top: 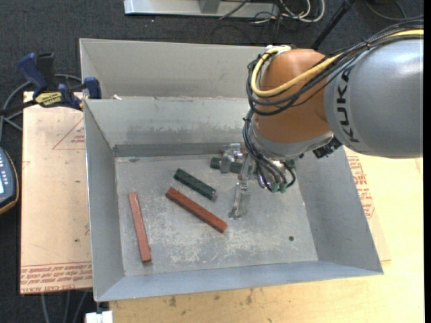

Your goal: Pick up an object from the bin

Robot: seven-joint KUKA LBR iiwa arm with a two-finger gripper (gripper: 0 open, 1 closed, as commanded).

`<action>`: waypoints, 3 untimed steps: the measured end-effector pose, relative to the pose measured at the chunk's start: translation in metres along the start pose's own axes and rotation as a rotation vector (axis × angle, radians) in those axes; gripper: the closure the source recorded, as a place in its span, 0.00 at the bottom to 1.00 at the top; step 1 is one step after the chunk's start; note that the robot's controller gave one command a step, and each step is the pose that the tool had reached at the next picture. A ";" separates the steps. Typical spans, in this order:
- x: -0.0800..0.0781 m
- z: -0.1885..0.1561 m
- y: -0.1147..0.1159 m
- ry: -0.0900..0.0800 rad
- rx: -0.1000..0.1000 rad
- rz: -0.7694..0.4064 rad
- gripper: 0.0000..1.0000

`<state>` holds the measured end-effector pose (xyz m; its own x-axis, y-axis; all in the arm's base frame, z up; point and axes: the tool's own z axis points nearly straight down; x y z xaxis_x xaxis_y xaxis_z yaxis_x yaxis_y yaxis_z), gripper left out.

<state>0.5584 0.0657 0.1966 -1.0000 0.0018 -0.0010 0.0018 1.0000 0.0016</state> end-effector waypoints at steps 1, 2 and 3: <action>-0.052 0.128 0.060 -0.006 -0.001 -0.171 0.00; -0.053 0.123 0.060 -0.006 -0.002 -0.169 1.00; -0.068 -0.006 0.082 -0.012 -0.001 -0.237 1.00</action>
Offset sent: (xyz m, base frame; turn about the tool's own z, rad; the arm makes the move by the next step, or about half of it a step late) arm 0.0507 0.0582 -0.1266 -0.1706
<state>0.6264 0.1472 0.2026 -0.9724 -0.2328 -0.0134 -0.2328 0.9725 0.0009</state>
